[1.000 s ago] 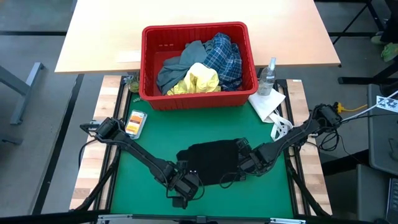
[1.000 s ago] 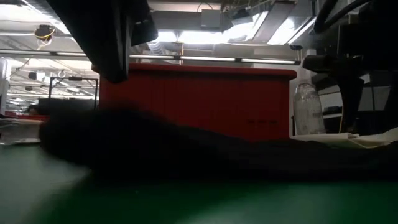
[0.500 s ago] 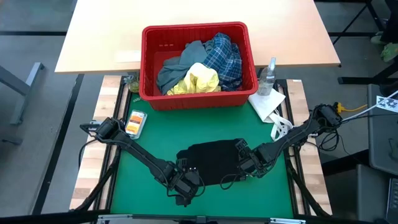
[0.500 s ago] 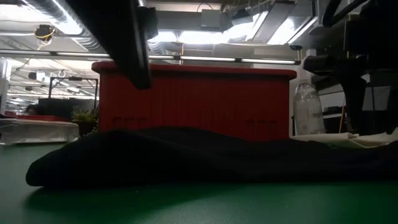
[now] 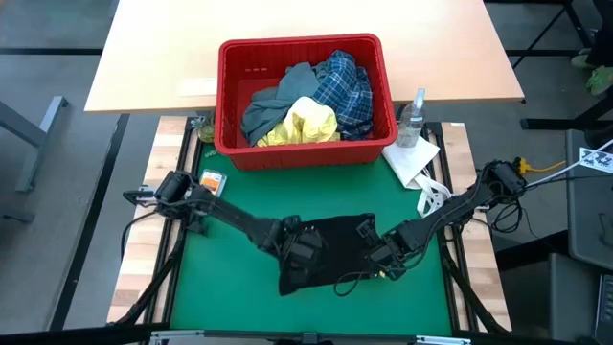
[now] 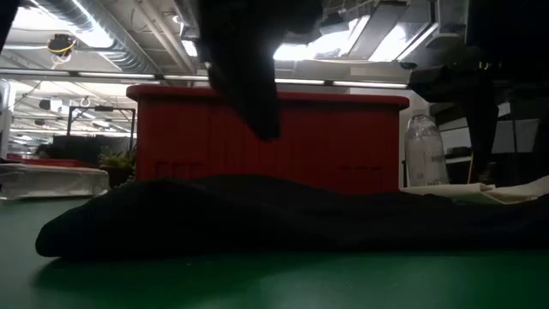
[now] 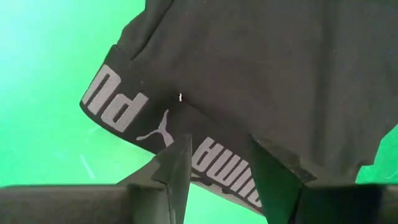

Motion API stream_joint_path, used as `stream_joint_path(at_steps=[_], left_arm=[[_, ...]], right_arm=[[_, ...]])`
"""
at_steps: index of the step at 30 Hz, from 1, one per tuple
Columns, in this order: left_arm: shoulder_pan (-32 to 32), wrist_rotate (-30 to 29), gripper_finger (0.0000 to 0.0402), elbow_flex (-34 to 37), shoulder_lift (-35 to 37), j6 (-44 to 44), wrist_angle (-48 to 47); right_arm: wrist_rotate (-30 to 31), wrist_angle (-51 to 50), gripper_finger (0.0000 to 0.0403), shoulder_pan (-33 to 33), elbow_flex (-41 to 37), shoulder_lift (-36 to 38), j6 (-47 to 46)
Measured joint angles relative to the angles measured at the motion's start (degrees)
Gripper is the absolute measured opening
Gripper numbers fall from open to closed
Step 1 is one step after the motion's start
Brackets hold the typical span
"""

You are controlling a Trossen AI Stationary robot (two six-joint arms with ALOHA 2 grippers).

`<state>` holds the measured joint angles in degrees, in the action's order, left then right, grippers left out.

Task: Fold Laundry from Bin
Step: Fold the black underwear shorts

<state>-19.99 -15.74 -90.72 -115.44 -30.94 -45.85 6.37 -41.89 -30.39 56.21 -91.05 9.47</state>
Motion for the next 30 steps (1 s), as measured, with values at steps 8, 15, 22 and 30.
stream_joint_path(at_steps=[8, 15, 22, 30], left_arm=[[3.5, 1.3, 0.0100, 0.0, 0.0, 1.9, -0.2], [2.6, 6.5, 0.0086, 0.0, 0.0, 4.6, -0.2], [0.3, 6.5, 0.0085, 0.0, 0.0, 4.5, -0.2], [-2.4, 9.2, 0.0114, 0.0, 0.0, 4.1, -0.1]], right_arm=[[0.0, -0.7, 0.0156, 0.0, 0.0, 0.0, 0.0], [0.0, -4.8, 0.0156, 0.0, 0.0, 0.0, 2.0], [-1.0, -6.0, 0.0156, 0.0, 0.0, 0.0, 3.1], [-2.4, -6.0, 0.0156, 0.0, 0.0, 0.0, 3.0]])
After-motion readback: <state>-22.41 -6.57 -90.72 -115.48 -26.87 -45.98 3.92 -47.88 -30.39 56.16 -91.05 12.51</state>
